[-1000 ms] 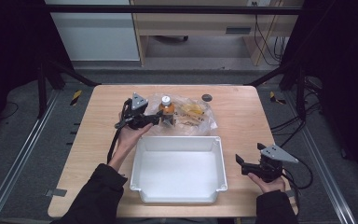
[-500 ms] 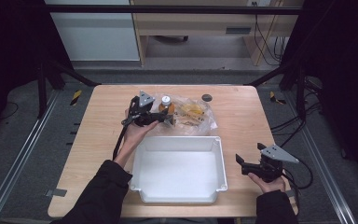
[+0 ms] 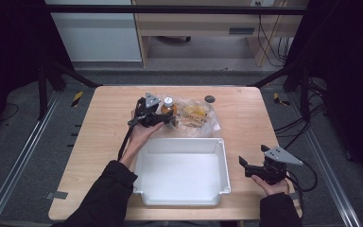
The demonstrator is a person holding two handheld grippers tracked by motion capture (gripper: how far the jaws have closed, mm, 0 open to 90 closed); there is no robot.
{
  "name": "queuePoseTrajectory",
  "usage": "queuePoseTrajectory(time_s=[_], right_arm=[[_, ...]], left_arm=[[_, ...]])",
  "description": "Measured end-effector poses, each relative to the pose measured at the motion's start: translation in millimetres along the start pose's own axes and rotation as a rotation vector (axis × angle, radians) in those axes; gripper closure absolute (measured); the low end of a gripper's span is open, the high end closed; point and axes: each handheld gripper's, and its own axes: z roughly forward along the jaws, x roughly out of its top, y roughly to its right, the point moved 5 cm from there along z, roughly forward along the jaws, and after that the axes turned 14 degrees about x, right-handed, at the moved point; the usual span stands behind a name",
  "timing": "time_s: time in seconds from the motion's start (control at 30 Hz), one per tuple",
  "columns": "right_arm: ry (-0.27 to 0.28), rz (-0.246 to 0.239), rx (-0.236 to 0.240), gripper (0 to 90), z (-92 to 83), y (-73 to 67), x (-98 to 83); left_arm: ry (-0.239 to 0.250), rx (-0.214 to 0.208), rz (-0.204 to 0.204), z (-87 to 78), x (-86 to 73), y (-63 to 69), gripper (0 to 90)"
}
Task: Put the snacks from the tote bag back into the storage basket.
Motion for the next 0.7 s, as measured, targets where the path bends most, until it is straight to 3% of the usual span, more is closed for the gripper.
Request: queuePoseTrajectory(time_s=[0.7], right_arm=[[-0.003,0.001,0.001,5.5,0.3,0.0,-0.2]], left_arm=[[-0.032,-0.021,0.003,11.5,-8.2,6.5,26.2]])
